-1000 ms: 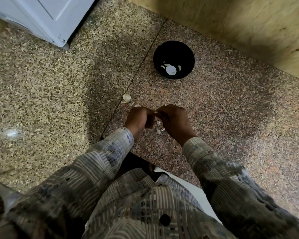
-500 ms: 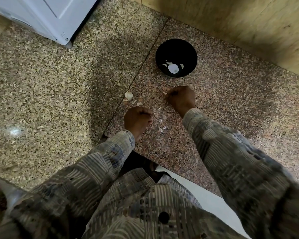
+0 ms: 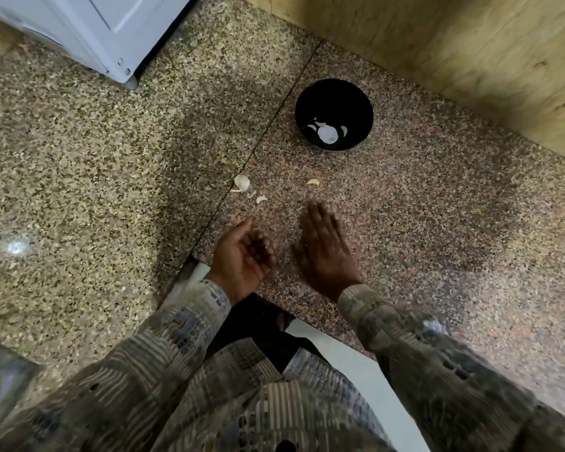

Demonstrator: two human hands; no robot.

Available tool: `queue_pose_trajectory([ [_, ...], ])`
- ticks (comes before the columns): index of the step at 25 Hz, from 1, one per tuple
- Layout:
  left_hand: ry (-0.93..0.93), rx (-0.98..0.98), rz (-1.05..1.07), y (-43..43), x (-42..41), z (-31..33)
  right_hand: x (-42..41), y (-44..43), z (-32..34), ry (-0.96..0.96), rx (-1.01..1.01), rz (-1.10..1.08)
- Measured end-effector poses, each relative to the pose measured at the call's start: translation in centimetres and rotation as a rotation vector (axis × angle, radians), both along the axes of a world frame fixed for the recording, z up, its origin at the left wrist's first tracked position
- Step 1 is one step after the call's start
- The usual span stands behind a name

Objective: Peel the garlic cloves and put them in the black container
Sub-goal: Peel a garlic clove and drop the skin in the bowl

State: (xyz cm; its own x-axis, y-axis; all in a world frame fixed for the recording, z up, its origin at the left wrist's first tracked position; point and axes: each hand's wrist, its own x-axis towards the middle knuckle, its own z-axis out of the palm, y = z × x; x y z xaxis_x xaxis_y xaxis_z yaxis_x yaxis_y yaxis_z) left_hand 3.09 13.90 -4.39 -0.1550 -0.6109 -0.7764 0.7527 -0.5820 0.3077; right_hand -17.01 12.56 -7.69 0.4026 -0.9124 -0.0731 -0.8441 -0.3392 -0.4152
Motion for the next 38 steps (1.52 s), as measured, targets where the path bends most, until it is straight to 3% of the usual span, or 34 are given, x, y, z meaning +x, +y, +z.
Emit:
queue_pose_trajectory([
  [5, 0.178, -0.008, -0.160, 2.5, 0.0, -1.0, -0.4, -1.8, 0.2, -0.170, -0.039, 0.061],
  [8, 0.359, 0.026, -0.321, 3.8, 0.6, -1.0, 1.4, -3.2, -0.3, -0.055, -0.072, 0.032],
  [12, 0.544, 0.065, -0.457, 5.3, 1.1, -1.3, 1.2, -1.1, -1.2, -0.001, -0.166, 0.167],
  [16, 0.376, 0.074, -0.569, 6.3, 1.3, -1.2, 0.6, 0.5, -0.8, -0.086, -0.120, 0.248],
  [20, 0.327, 0.086, -0.674, 6.0, 2.0, -1.3, 1.8, -1.1, -1.1, -0.058, -0.125, -0.083],
  [25, 0.438, 0.038, -0.806, 6.1, 2.6, -2.3, 1.3, 1.7, -1.6, 0.001, -0.229, 0.139],
  [29, 0.406, 0.087, -0.760, 8.5, 2.3, -3.8, 1.2, 4.7, -1.2, -0.057, -0.171, 0.216],
  [32, 0.330, 0.131, -0.623, 9.5, 2.2, -6.1, 1.1, 3.3, -0.5, -0.242, -0.113, -0.104],
  [34, 0.299, 0.142, -0.562, 9.3, 2.2, -7.0, 1.3, 1.4, -0.1, -0.258, -0.073, -0.221],
  [38, 0.250, 0.119, -0.594, 8.4, 2.1, -7.5, 2.1, 0.1, -1.2, -0.190, -0.045, -0.101],
])
